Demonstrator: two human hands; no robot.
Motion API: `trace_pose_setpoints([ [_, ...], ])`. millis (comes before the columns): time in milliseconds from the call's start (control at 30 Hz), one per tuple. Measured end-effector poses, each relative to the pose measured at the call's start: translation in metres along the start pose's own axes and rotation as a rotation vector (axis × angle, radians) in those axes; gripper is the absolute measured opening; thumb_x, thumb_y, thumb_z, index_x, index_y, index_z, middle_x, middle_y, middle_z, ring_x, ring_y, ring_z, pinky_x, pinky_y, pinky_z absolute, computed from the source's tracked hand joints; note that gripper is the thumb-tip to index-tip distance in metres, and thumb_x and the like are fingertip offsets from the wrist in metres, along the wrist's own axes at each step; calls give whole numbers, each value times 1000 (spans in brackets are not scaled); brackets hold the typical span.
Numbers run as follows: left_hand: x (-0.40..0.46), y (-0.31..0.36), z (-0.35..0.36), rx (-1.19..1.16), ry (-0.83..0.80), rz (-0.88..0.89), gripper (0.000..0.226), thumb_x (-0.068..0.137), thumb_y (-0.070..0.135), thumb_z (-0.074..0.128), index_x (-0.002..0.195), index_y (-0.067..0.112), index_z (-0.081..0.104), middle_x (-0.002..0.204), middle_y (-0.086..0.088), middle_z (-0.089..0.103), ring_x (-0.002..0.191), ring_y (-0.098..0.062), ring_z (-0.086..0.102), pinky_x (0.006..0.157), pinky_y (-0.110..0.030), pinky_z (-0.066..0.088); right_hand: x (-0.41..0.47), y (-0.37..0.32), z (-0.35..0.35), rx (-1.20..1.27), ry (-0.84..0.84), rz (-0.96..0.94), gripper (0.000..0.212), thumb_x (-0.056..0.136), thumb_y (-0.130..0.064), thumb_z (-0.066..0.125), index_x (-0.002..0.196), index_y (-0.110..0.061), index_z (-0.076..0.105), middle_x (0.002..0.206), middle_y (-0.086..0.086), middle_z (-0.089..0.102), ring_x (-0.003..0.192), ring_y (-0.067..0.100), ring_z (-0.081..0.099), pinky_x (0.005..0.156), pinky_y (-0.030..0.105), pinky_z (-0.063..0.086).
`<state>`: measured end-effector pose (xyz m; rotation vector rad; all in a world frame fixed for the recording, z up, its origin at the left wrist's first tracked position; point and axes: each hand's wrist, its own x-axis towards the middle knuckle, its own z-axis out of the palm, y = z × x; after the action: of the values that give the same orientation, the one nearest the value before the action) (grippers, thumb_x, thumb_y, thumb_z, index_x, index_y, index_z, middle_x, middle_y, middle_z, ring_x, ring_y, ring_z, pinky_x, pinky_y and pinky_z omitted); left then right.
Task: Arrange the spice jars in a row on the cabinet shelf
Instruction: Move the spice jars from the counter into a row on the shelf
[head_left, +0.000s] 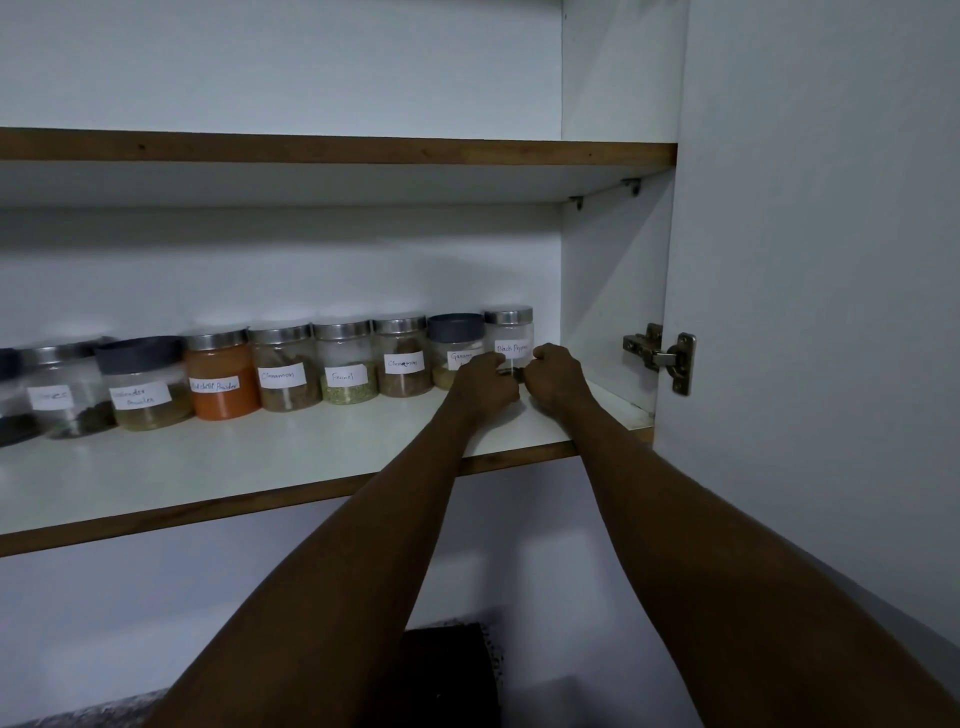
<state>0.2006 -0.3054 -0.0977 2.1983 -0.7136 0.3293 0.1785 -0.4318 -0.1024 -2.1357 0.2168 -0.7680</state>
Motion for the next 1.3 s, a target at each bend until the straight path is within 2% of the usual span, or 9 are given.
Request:
trace_pose_setpoints([
  [133,1,0,3,-22,-33,-8,25,86,-2,67,110,-1,64,103,-8,59,96,-21,56,65,-17,40,4,2,1,21,-16,30,15,94,-10,52,101,-1,62,104,10,60,94,24,55,75,29,41],
  [267,2,0,2,-65,-22,-95,49,95,12,63,143,8,56,117,1,54,106,-16,53,104,-37,51,6,4,1,25,-12,38,22,94,-10,52,106,3,65,111,16,64,92,24,56,70,29,40],
  [500,-5,1,2,-21,-30,-7,29,82,0,70,110,-9,68,114,-24,69,92,-27,61,64,-22,41,5,2,2,-7,-32,34,25,95,-13,55,109,4,66,111,16,67,96,28,60,77,30,40],
  [700,-7,2,1,-17,-40,5,21,81,-2,69,100,-8,68,101,-22,68,88,-26,59,61,-22,37,2,0,0,0,-60,27,22,95,-10,53,104,6,65,106,18,65,92,25,56,76,30,40],
  [867,-8,4,0,-10,-22,-1,16,85,0,67,101,-5,68,106,-20,69,93,-31,63,72,-28,45,-2,-3,-3,-22,-54,4,9,94,-9,55,94,-2,60,94,12,58,87,24,54,57,23,34],
  [1000,-15,6,-3,34,7,6,24,87,2,64,108,-10,69,112,-24,72,105,-36,68,82,-37,54,-8,-3,-6,-18,87,42,15,89,-12,61,80,-11,48,83,8,54,69,19,49,65,31,45],
  [1067,-20,9,-5,85,-1,25,23,88,5,63,105,-9,70,111,-22,72,104,-33,68,92,-45,55,-14,-6,-6,-31,164,41,17,84,-15,66,93,-4,56,97,18,62,77,25,59,71,37,50],
  [1167,-36,18,-6,160,-90,74,14,90,7,64,89,-5,71,99,-25,74,95,-36,69,82,-38,53,-31,-18,-4,-181,169,45,33,81,-20,67,106,1,61,109,20,66,96,38,68,82,43,58],
  [1300,-66,25,-21,219,-191,67,24,98,13,61,111,-5,71,116,-24,73,110,-36,68,93,-39,51,-62,-32,-7,-346,95,-36,20,90,-21,59,99,-3,63,107,19,67,95,40,69,76,37,53],
])
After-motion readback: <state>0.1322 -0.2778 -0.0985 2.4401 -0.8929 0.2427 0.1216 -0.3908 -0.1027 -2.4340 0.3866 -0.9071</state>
